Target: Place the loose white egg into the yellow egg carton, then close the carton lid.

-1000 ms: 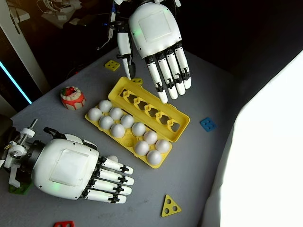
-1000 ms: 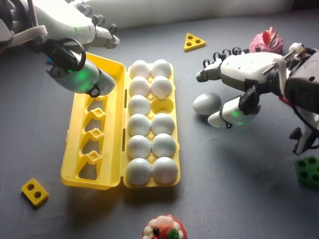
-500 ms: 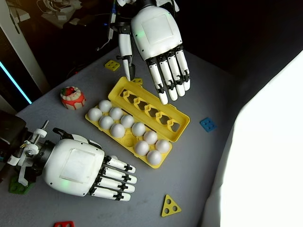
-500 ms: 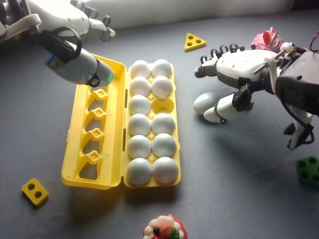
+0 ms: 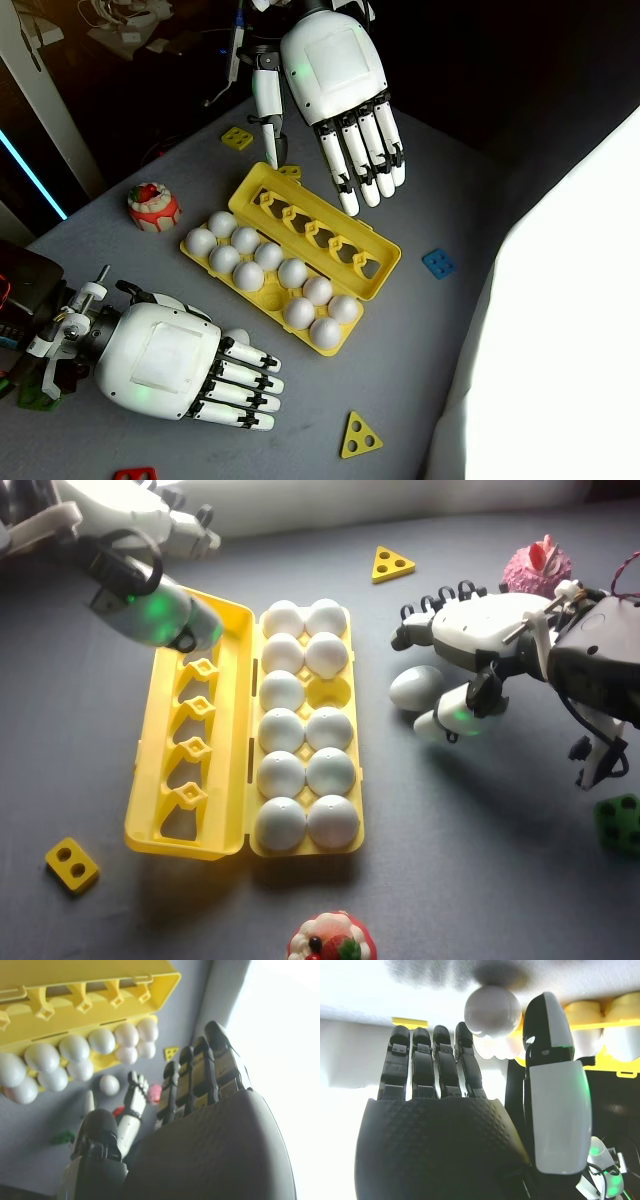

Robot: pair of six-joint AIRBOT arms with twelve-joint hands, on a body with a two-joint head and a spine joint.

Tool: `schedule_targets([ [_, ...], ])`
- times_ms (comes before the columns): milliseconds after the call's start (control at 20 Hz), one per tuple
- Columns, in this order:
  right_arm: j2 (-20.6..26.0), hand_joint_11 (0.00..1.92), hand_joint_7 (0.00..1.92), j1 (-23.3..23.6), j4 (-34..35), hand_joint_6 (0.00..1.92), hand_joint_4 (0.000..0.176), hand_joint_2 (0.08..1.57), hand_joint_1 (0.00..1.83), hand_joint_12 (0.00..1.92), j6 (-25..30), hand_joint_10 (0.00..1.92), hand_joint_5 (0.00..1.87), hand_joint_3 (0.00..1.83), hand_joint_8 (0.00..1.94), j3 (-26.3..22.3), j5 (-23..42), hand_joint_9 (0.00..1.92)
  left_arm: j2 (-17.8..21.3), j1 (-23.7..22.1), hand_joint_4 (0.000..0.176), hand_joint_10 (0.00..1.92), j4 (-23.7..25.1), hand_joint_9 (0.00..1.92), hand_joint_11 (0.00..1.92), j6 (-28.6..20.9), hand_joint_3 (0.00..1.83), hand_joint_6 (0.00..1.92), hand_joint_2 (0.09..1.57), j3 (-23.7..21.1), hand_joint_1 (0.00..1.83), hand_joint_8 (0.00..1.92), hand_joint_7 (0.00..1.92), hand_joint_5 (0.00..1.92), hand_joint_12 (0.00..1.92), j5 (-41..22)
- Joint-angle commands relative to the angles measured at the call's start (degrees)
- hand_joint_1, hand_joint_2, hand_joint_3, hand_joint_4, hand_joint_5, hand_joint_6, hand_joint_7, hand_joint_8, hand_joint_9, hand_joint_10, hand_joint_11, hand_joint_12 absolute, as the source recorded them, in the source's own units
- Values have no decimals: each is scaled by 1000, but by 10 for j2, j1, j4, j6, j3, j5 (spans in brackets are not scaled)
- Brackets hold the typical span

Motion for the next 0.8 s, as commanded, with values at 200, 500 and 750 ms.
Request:
schedule_targets([
  [200,-4,0,134,1,-19,520,0,1054,881,276,0,3,133,1,2,5,20,48,-1,9,25,2,27,101,0,-34,6,3,1336,6,0,3,128,77,447,-12],
  [500,-12,0,103,1,-20,571,0,1079,840,180,10,1,131,9,0,19,18,25,-1,14,34,1,41,107,0,-54,1,2,1330,10,0,0,121,66,526,-20],
  [750,-15,0,150,0,-68,593,0,1080,867,219,42,9,173,7,12,24,24,49,-5,17,21,5,47,123,0,-72,2,5,1330,-1,0,2,136,88,581,15],
])
